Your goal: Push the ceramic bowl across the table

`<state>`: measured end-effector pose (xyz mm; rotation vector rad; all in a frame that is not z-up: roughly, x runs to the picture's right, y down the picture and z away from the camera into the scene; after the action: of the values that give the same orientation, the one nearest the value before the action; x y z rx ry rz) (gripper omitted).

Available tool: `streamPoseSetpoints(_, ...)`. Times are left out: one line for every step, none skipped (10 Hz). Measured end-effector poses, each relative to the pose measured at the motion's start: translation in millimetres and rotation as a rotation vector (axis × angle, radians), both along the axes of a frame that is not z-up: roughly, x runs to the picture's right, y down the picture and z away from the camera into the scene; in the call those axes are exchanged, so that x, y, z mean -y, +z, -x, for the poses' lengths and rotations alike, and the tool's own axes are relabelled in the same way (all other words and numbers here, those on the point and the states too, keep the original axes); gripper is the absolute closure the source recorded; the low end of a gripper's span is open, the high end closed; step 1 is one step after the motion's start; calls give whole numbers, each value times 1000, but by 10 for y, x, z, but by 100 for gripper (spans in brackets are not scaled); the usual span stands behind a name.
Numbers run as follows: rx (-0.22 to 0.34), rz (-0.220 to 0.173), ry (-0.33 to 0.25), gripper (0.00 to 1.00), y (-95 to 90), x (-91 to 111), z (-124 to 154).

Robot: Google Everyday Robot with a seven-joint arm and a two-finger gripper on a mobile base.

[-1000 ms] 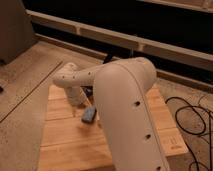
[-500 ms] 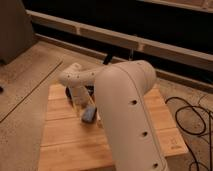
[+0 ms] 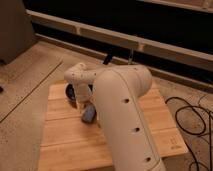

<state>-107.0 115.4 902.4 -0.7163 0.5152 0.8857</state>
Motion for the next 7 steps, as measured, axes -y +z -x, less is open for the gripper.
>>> streamPoseSetpoints(9, -15, -1, 35, 94, 70, -13)
streamPoseSetpoints(21, -46, -9, 35, 186, 183, -18)
streamPoseSetpoints(37, -74, -16, 35, 237, 277, 1)
streamPoseSetpoints(53, -98, -32, 35, 269, 347, 27)
streamPoseSetpoints(73, -127, -42, 35, 291, 427, 83)
streamPoseSetpoints(87, -150, -56, 35, 300, 480, 146)
streamPoseSetpoints(92, -174, -61, 35, 319, 536, 176)
